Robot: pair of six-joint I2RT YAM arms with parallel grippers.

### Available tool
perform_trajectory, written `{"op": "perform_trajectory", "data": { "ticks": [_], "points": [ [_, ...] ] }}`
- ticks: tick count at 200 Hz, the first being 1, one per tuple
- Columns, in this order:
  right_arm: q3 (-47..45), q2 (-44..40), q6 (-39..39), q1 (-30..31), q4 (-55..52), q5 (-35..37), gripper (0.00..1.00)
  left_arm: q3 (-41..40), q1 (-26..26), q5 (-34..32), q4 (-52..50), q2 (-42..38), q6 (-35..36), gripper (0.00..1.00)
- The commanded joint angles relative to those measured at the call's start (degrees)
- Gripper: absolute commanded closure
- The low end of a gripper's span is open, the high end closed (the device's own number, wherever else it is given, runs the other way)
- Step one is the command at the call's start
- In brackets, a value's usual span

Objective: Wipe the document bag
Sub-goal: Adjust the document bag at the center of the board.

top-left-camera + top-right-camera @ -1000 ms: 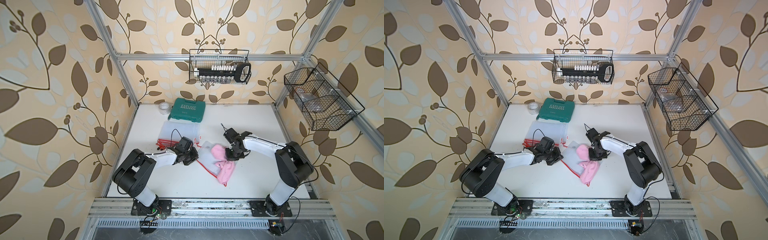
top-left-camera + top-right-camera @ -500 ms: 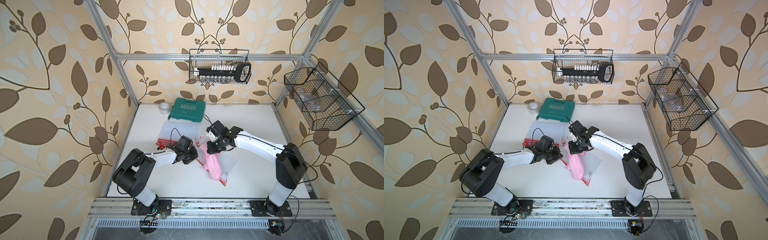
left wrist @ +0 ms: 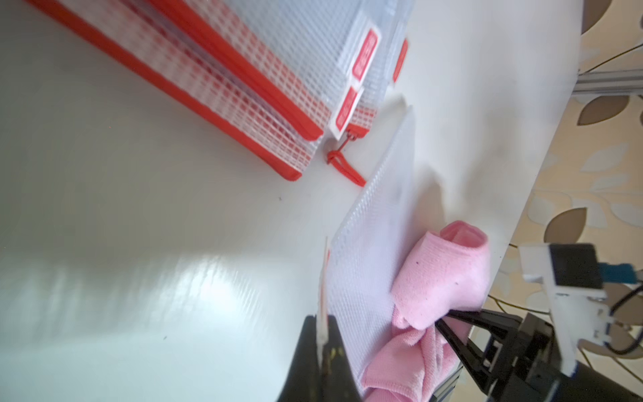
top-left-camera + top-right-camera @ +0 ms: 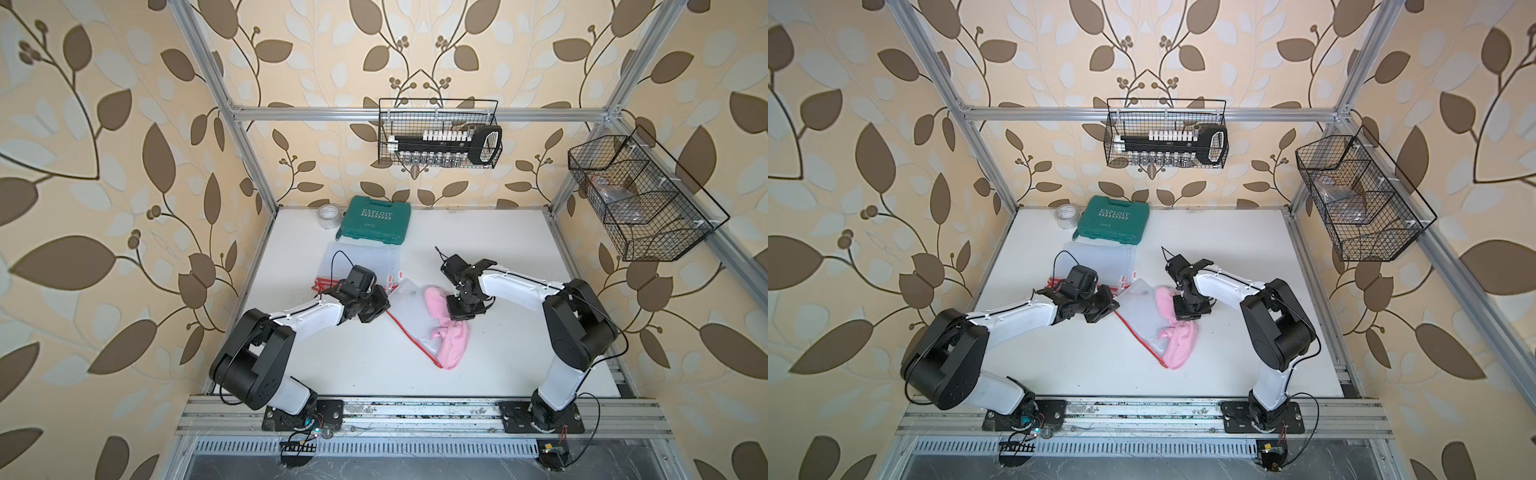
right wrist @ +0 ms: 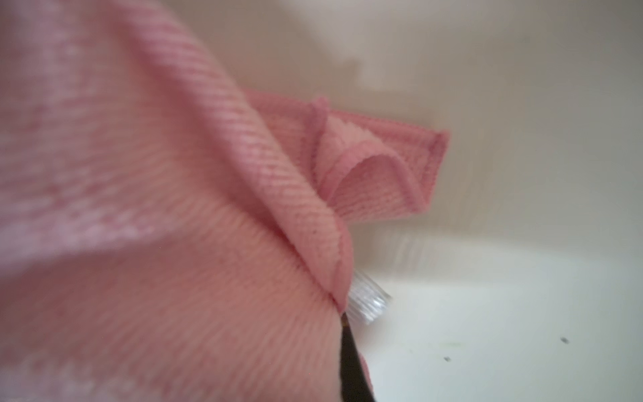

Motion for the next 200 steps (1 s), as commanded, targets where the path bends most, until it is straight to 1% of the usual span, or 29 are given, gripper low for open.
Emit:
{"op": "perform_trajectory", "data": {
  "ticks": [1, 9, 36, 51, 68, 83, 91, 106, 113, 127, 138, 153, 166, 182, 200],
  "points": [
    [-0.93, -0.21, -0.39, -0.52, -3.72, 7.51, 1.00, 8.57, 2.85, 0.03, -13.53, -6.77, 9.25, 1.00],
    [-0.75, -0.43, -0.38, -0.72, -3.68, 7.32, 1.00, 11.89, 3.59, -1.31, -18.99, -8.63, 12.06, 1.00],
    [-0.54, -2.82, -0.73, -1.70, -3.27, 5.75, 1.00, 23.73, 4.28, -9.99, -33.81, -13.81, 20.94, 1.00],
    [-0.79, -3.88, -0.95, -2.40, -3.09, 4.49, 1.00, 31.09, 4.28, -14.15, -40.34, -14.39, 25.79, 1.00],
    [-1.13, -4.54, -0.97, -2.43, -2.97, 3.89, 1.00, 38.58, 3.55, -18.29, -46.57, -12.85, 30.35, 1.00],
    [-1.78, -4.95, -0.92, -2.45, -2.56, 3.40, 1.00, 44.34, -0.34, -23.95, -51.13, -9.21, 33.91, 1.00],
    [-2.21, -4.99, -0.82, -2.80, -2.17, 3.22, 1.00, 46.26, -3.02, -25.90, -52.16, -6.79, 35.04, 1.00],
    [-3.62, -5.60, -0.71, -4.00, -1.32, 2.25, 1.00, 47.96, -8.11, -26.87, -51.71, -1.82, 35.46, 1.00],
    [-4.36, -6.04, -0.78, -4.69, -1.03, 1.83, 1.00, 48.54, -11.27, -28.40, -51.02, 0.33, 35.25, 1.00],
    [-6.01, -7.55, -0.89, -6.30, -0.37, 1.13, 1.00, 50.08, -17.70, -31.77, -49.69, 8.45, 34.68, 1.00],
    [-7.10, -8.75, -0.97, -7.57, -0.18, 0.74, 1.00, 51.26, -21.33, -30.98, -48.49, 14.04, 32.82, 1.00],
    [-8.50, -10.67, -1.05, -9.11, -0.26, 0.89, 1.00, 51.64, -25.80, -27.88, -44.04, 20.41, 31.19, 1.00],
    [-9.37, -12.27, -1.14, -10.35, -0.32, 0.72, 1.00, 53.82, -28.72, -24.18, -42.61, 25.75, 29.64, 1.00],
    [-9.74, -13.36, -1.45, -11.08, -0.53, 0.72, 1.00, 53.70, -30.87, -19.21, -38.40, 29.34, 27.64, 1.00],
    [-9.71, -13.58, -1.33, -11.16, -0.55, 0.57, 1.00, 52.71, -31.12, -14.50, -33.98, 31.61, 26.38, 1.00]
  ]
}}
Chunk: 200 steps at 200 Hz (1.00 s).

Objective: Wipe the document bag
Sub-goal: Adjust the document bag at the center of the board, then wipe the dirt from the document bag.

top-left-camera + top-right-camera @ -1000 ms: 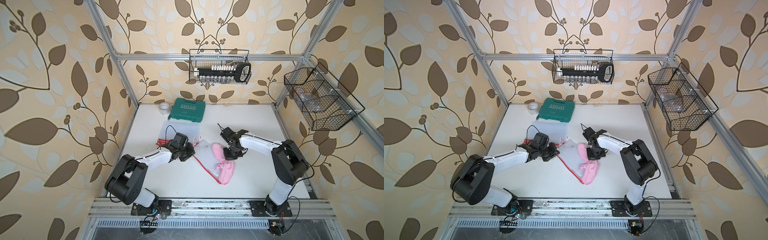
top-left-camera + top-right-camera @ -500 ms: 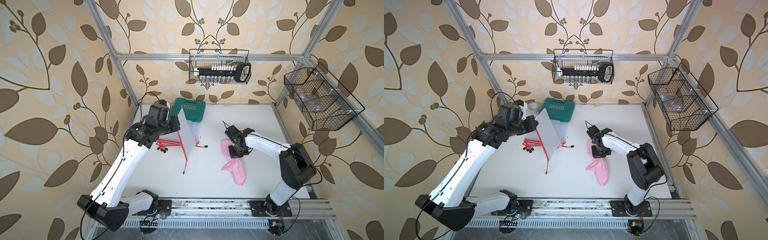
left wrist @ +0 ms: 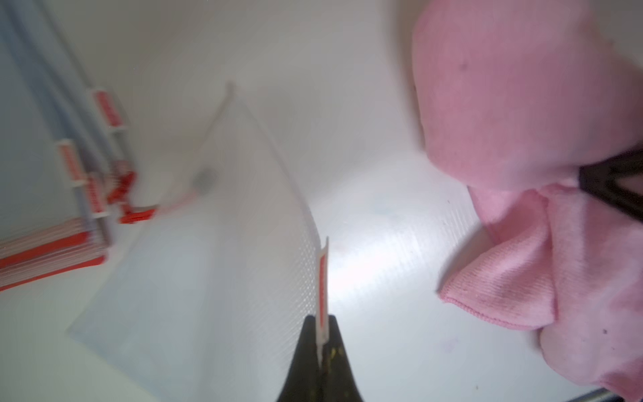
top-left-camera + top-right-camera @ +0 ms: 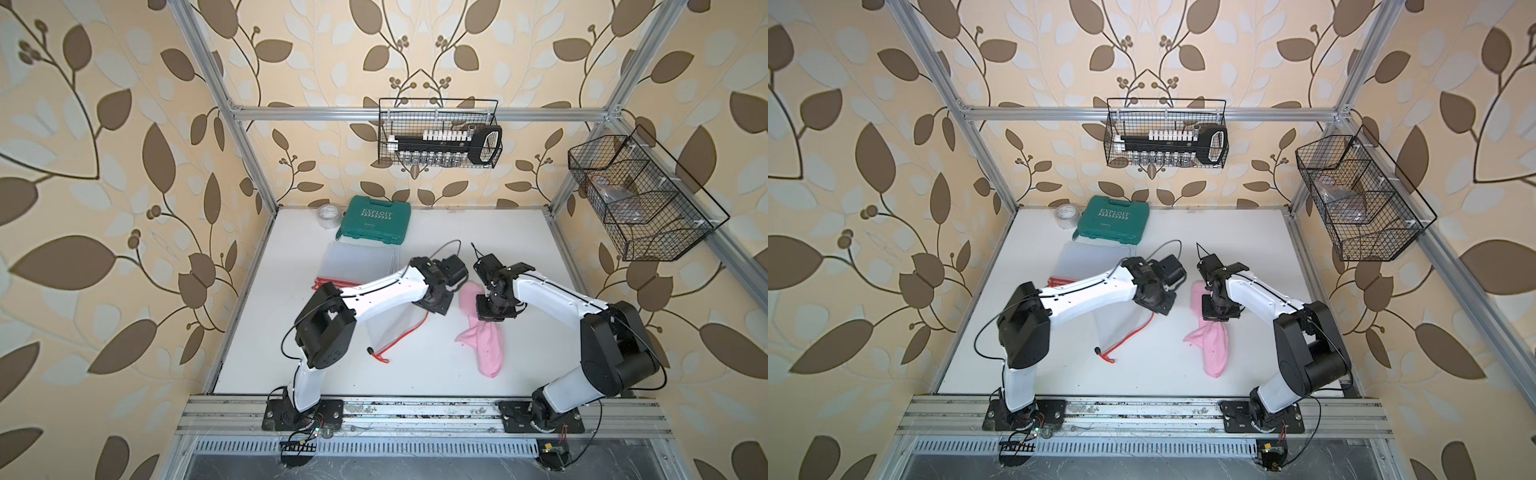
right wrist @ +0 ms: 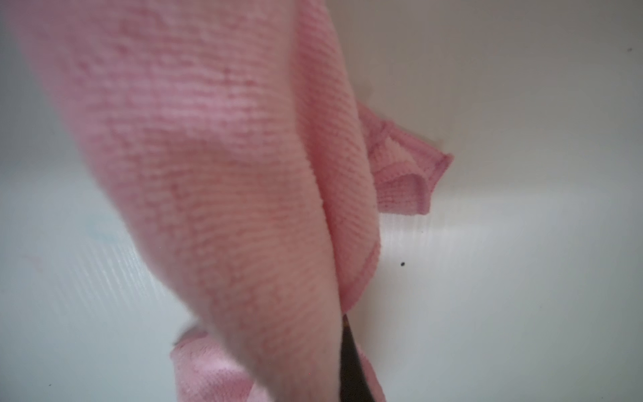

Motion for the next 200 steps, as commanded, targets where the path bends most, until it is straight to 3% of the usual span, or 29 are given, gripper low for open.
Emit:
{"op": "perform_trajectory", "data": {
  "ticks": [1, 47, 69, 101, 137, 168, 187, 200],
  "points": [
    [-0.55, -0.88, -0.58, -0.18, -0.17, -0.78, 1.00, 1.70, -0.29, 7.07, 6.11, -1.32, -3.11, 1.00],
    [-0.64, -3.79, 0.00, -0.28, -1.11, 1.93, 1.00, 2.84, -0.13, 15.00, 13.98, 4.12, -2.74, 1.00],
    [0.46, -6.46, 0.04, -0.68, -3.24, 4.96, 1.00, 3.14, 0.09, 15.13, 15.18, 5.15, -2.98, 1.00],
    [0.84, -10.15, 0.19, -1.30, -5.32, 8.26, 1.00, 0.67, 1.46, 14.67, 15.95, 2.98, -3.38, 0.58],
    [2.95, -14.26, -0.22, -1.12, -6.72, 9.09, 1.00, -5.76, 4.02, 14.16, 17.48, -3.77, -5.48, 0.39],
    [7.98, -12.31, -1.62, 3.31, -6.90, 8.12, 1.00, -14.15, 7.39, 12.49, 16.83, -12.00, -10.74, 0.42],
    [10.95, -9.10, -3.71, 6.99, -3.62, 1.99, 1.00, -20.70, 9.78, 11.41, 16.55, -16.51, -13.57, 0.53],
    [12.07, -6.19, -4.19, 9.36, 0.24, -2.74, 1.00, -24.68, 11.12, 10.95, 16.28, -17.51, -15.09, 0.65]
  ]
}}
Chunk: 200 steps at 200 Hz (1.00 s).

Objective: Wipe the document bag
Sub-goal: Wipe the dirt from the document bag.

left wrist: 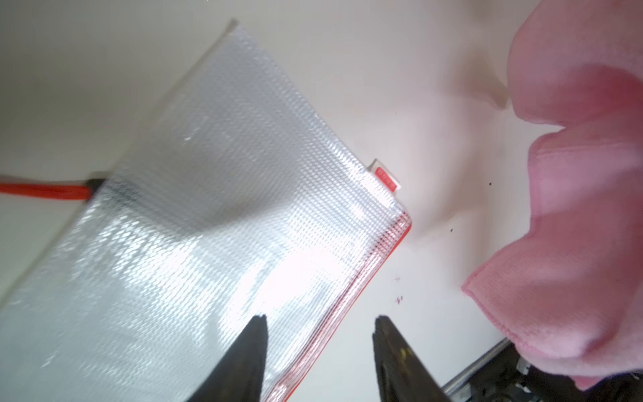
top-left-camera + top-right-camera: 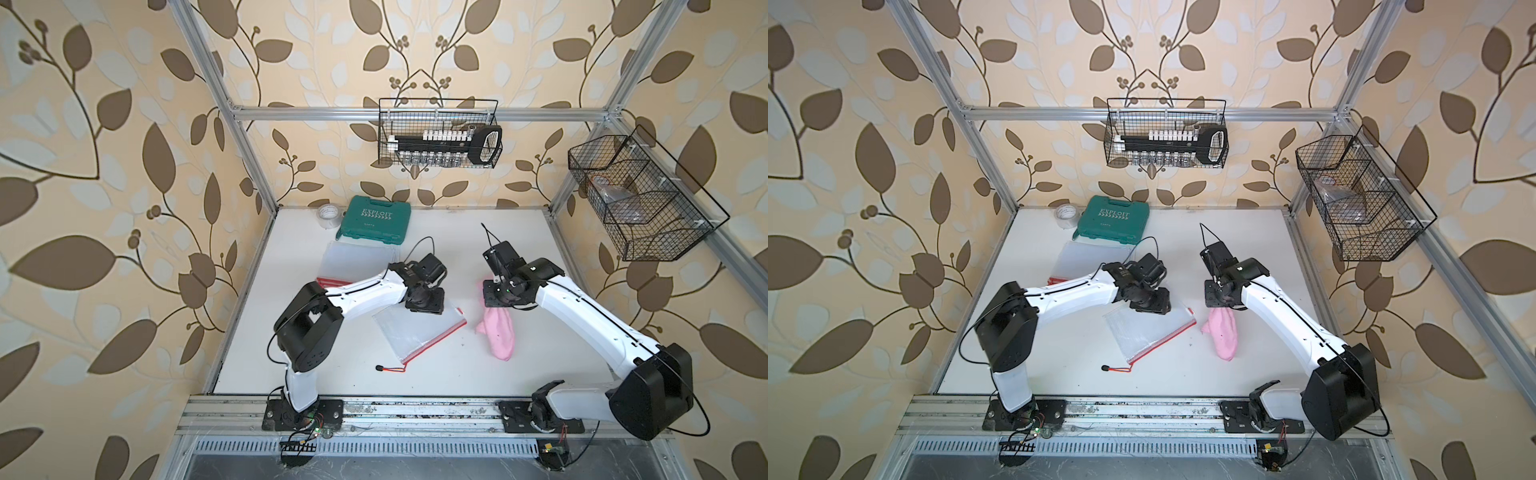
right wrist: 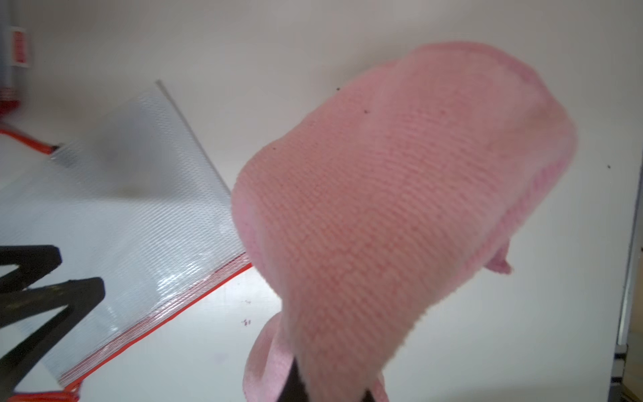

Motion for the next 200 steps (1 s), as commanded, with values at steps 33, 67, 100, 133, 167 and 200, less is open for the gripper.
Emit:
{"op": "perform_trajectory", "data": {
  "ticks": [33, 67, 100, 133, 167, 200],
  "points": [
    [5.49, 14.75, -2.60, 7.69, 11.18, -14.78, 1.00, -12.57, 3.15, -1.91, 2.51, -4.55, -6.42, 0.79],
    [2.61, 22.55, -0.33, 6.89, 15.88, -16.20, 1.00, -15.53, 3.74, -2.17, 3.69, -3.36, -7.46, 0.80],
    [-2.82, 21.31, 3.76, 3.72, 11.52, -7.39, 1.00, -16.84, 4.47, -2.11, 6.12, -2.46, -7.12, 0.73],
    [-8.77, 16.02, 7.14, 2.24, 8.63, -2.14, 1.00, -16.13, 4.47, -1.06, 8.76, 0.95, -6.12, 0.72],
    [-8.96, 10.32, 6.91, 3.56, 8.06, -3.20, 1.00, -14.48, 4.47, -0.10, 9.10, 4.74, -5.03, 0.79],
    [2.91, 10.49, 1.93, 8.52, 4.97, -7.99, 1.00, -14.19, 4.47, -0.18, 6.98, 4.72, -4.56, 0.88]
  ]
}}
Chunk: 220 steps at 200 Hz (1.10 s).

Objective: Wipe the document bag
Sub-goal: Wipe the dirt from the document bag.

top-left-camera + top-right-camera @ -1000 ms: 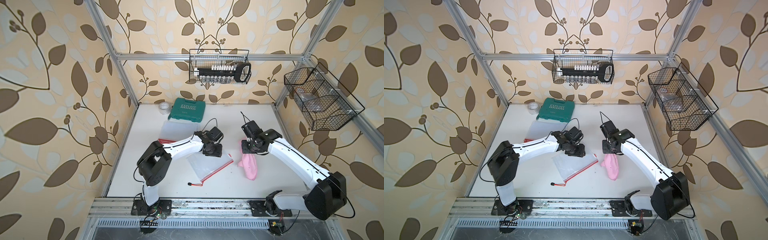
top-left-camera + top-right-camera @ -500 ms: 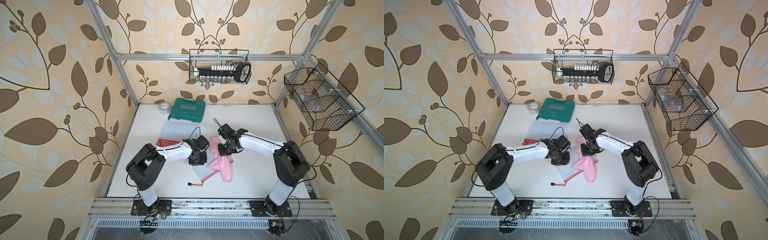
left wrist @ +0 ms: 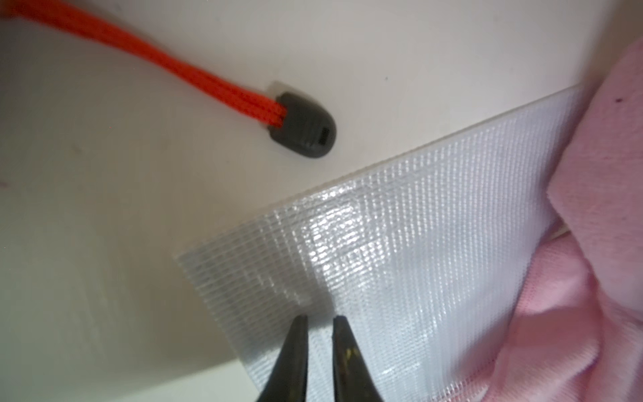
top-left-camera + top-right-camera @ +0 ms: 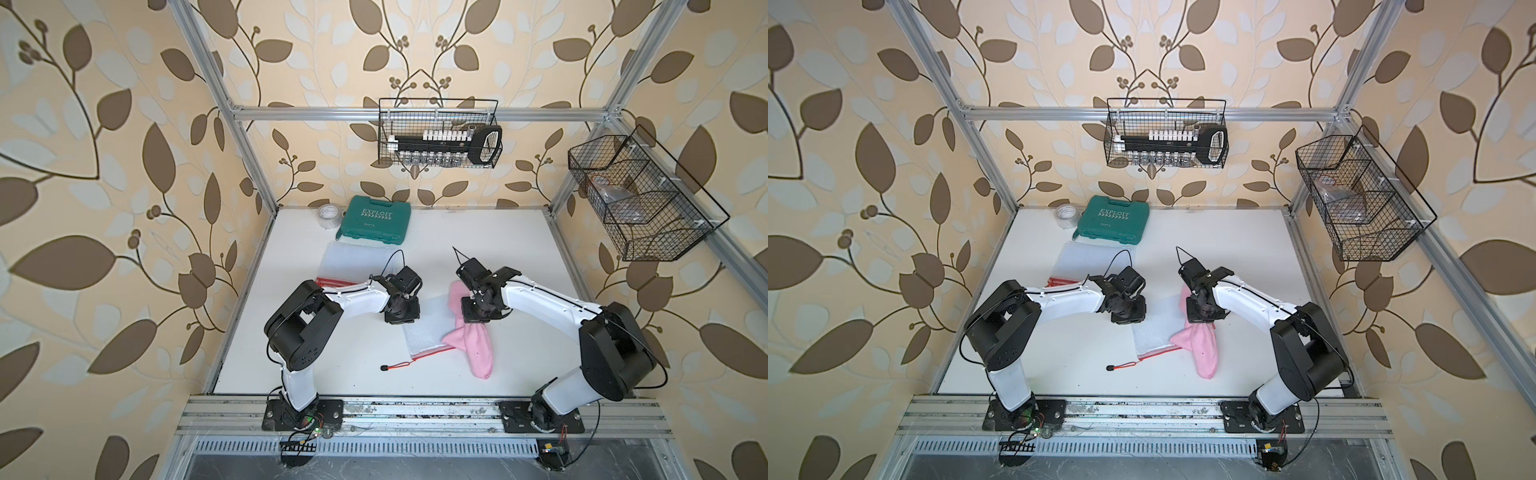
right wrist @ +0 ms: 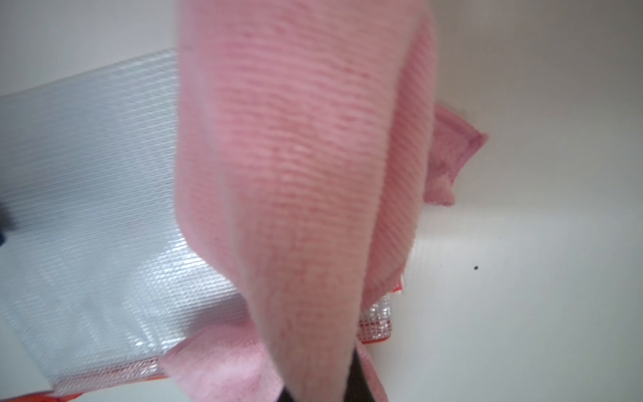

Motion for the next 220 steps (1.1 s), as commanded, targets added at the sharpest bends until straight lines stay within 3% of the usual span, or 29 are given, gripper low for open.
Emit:
{"op": "perform_trajectory", "data": {
  "ticks": [1, 17, 48, 64, 92, 122, 146, 186, 209, 220],
  "points": [
    [8.13, -0.11, -3.52, 3.38, -1.21, -3.93, 1.00, -0.87, 0.40, -0.29, -3.05, 2.18, 1.07, 0.88],
    [12.19, 5.86, -4.12, 4.61, -1.37, -11.64, 1.00, -1.27, 0.40, -0.28, -3.05, 1.77, 0.98, 0.91],
    [11.35, 15.20, -0.89, 7.36, 8.96, -22.51, 1.00, -0.72, 0.41, -0.61, -3.36, 2.06, 1.08, 0.91],
    [8.90, 17.30, 2.18, 7.13, 11.91, -23.81, 1.00, -0.97, 0.40, -0.98, -3.57, 1.72, 1.07, 0.92],
    [0.80, 13.42, 5.20, 1.14, 10.12, -18.78, 1.00, -1.82, 0.75, -0.99, -3.34, 1.67, 0.96, 0.93],
    [-2.17, 5.70, 1.27, -5.93, -1.50, 1.43, 1.00, -1.87, 1.01, -0.74, -3.33, 2.60, 1.58, 0.94],
    [-0.14, 0.54, -2.10, -8.14, -5.39, 8.37, 1.00, -2.23, 1.28, -0.51, -3.13, 2.96, 1.59, 0.94],
    [12.13, 6.12, -8.92, 5.30, -4.15, -12.38, 1.00, -1.61, 1.46, -0.41, -3.56, 2.64, 1.77, 0.94],
    [10.94, 12.43, -4.07, 7.80, 7.55, -25.07, 1.00, -1.12, 1.46, -0.29, -3.69, 2.97, 1.60, 0.93],
    [9.85, 15.21, -1.14, 7.26, 10.69, -26.62, 1.00, -1.00, 1.46, -0.29, -3.77, 3.00, 1.51, 0.93]
  ]
}}
